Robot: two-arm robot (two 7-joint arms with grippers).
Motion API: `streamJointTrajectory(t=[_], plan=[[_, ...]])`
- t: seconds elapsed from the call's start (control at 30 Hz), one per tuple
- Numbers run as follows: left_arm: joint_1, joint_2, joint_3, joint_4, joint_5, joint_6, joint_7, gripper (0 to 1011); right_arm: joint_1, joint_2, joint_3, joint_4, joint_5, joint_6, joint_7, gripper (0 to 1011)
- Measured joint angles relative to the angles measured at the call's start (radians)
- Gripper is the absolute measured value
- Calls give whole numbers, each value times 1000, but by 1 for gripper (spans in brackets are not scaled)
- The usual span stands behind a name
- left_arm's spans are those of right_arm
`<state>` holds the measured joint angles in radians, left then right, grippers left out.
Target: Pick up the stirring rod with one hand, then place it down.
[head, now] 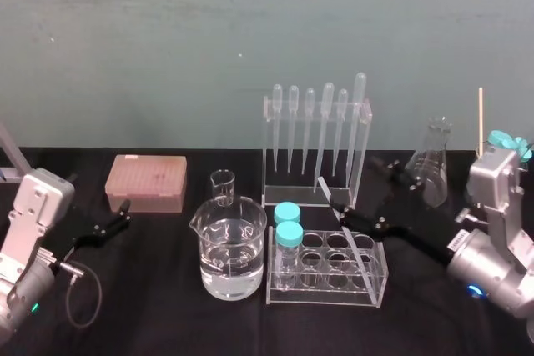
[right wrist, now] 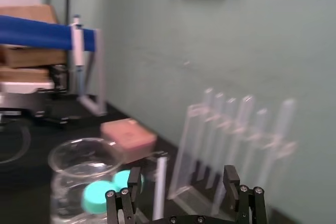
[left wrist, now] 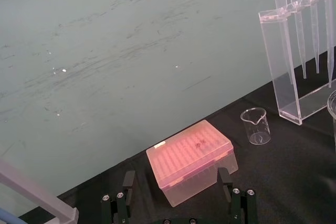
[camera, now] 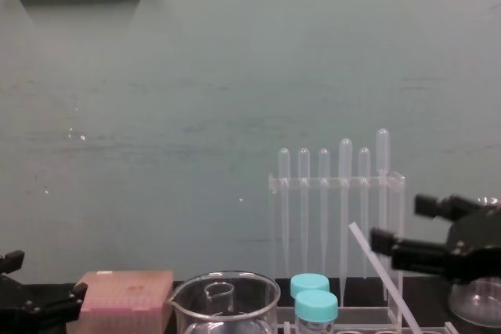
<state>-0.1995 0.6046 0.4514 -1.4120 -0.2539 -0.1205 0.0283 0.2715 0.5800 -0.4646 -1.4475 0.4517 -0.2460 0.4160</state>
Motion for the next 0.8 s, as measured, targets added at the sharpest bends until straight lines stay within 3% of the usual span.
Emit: streamJointTrajectory(t=[0.17,0.43,0.8], plan=[[0,0,0,0,0,0,0,1000,64,-39,-20,91,99,112,145,1003],[0,0,0,0,0,0,0,1000,119,-87,-30,192,165,238,243,1003],[0,0,0,0,0,0,0,1000,123,-91,-30,199,169,250,246,1003]])
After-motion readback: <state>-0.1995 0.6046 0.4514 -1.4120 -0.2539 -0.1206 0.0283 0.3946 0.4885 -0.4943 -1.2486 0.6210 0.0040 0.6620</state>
